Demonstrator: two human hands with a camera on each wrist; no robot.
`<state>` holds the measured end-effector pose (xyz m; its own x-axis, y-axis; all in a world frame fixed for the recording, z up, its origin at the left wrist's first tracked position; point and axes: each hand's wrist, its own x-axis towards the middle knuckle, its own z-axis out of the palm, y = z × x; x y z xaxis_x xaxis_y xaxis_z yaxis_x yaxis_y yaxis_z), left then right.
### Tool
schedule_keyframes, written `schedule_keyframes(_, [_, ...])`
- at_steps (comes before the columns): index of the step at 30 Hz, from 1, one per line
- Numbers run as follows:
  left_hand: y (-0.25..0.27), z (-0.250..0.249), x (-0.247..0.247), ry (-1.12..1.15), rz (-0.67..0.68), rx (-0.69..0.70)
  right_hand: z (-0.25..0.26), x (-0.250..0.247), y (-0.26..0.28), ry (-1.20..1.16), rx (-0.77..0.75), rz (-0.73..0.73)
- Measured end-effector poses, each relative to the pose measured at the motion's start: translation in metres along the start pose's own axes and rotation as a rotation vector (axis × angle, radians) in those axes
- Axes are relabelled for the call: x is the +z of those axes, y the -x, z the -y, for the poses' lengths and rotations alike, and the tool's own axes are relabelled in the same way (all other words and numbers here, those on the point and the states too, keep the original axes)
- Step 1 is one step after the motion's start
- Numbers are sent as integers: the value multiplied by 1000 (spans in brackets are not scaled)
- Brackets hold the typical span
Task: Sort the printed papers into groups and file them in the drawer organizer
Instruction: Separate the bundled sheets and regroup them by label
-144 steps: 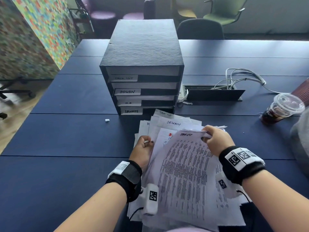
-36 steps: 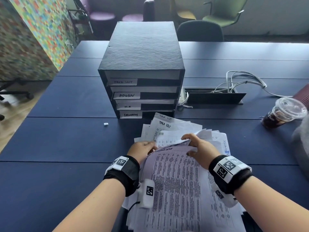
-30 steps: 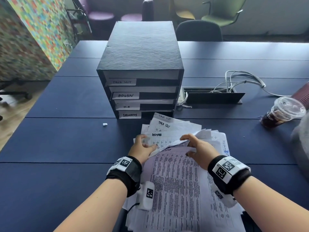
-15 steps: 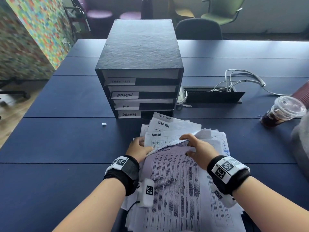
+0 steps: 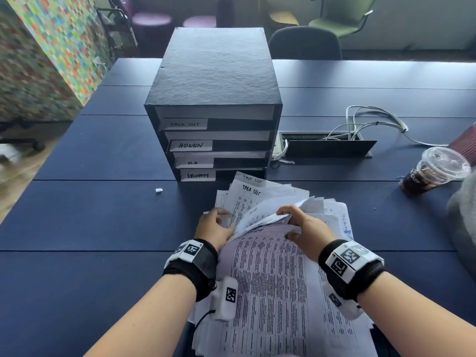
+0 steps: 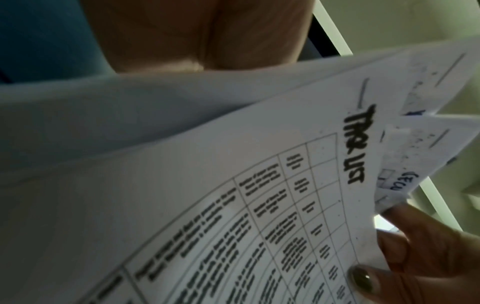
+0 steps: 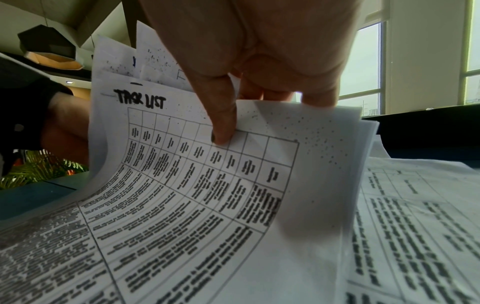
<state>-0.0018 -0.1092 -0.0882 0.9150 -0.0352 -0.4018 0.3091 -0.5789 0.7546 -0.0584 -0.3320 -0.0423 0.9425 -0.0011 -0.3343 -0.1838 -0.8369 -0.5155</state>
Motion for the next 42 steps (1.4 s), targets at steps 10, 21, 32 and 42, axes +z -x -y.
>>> schedule_keyframes(10, [1, 4, 2, -80, -78, -78, -3, 2, 1, -17, -12, -15])
schedule_keyframes(21, [18, -4, 5, -347, -126, 82, -3, 2, 2, -30, -6, -22])
schedule_keyframes(32, [28, -3, 2, 9, -50, 145, 6, -9, 5, -12, -26, -131])
schedule_keyframes(42, [30, -23, -49, 222, -319, 102, 19, -23, 6, 78, 67, -118])
